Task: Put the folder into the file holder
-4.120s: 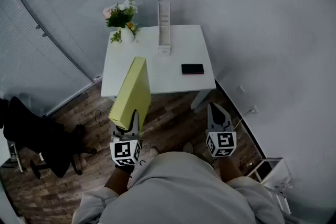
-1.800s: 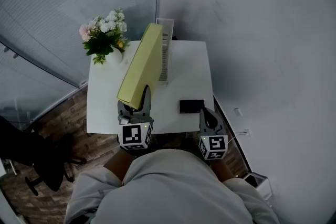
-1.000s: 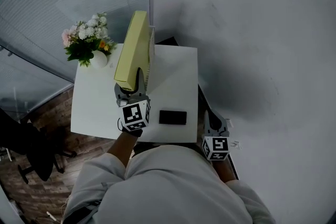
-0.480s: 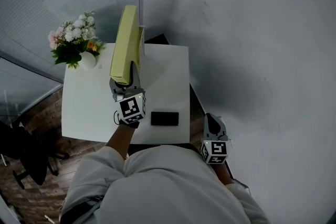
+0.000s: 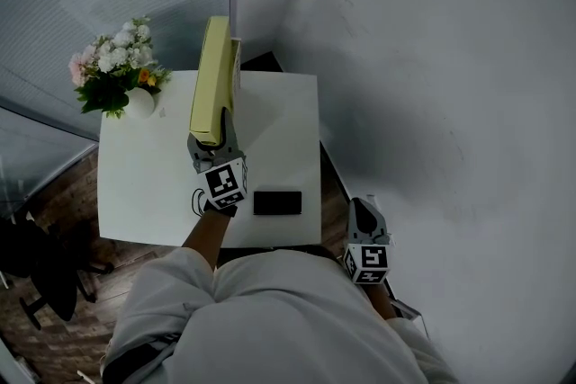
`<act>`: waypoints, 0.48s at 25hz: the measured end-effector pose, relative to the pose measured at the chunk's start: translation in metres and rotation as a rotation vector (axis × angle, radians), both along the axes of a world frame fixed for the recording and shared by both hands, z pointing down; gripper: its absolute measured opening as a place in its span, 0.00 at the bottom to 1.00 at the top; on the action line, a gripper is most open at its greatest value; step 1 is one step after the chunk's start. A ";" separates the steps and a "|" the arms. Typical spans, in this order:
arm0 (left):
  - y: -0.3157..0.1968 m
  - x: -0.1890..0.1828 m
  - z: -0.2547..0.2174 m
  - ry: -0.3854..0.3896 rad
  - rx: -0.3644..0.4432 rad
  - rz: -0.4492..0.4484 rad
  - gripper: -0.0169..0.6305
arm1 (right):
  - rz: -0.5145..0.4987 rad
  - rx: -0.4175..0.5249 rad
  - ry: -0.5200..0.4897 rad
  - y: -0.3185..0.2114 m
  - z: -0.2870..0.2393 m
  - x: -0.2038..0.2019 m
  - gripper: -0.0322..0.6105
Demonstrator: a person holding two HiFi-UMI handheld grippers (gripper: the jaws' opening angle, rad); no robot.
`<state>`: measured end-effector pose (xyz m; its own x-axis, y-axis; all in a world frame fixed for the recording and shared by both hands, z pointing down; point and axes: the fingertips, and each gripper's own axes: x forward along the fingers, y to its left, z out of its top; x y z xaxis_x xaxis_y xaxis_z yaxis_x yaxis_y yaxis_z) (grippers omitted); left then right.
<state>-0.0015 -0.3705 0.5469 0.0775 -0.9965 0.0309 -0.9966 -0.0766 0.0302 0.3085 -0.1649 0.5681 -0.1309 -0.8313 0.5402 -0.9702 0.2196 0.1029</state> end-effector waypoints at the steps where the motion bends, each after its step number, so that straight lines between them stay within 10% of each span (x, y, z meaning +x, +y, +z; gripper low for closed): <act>1: 0.000 0.000 0.004 -0.003 -0.002 -0.002 0.28 | -0.001 -0.006 0.001 0.000 0.001 0.000 0.07; 12: 0.001 0.003 0.049 -0.052 -0.067 0.001 0.32 | -0.016 -0.024 0.015 0.001 0.005 -0.003 0.07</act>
<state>0.0017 -0.3693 0.5956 0.0752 -0.9920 0.1016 -0.9969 -0.0773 -0.0169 0.3059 -0.1642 0.5732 -0.1360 -0.8158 0.5621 -0.9649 0.2378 0.1117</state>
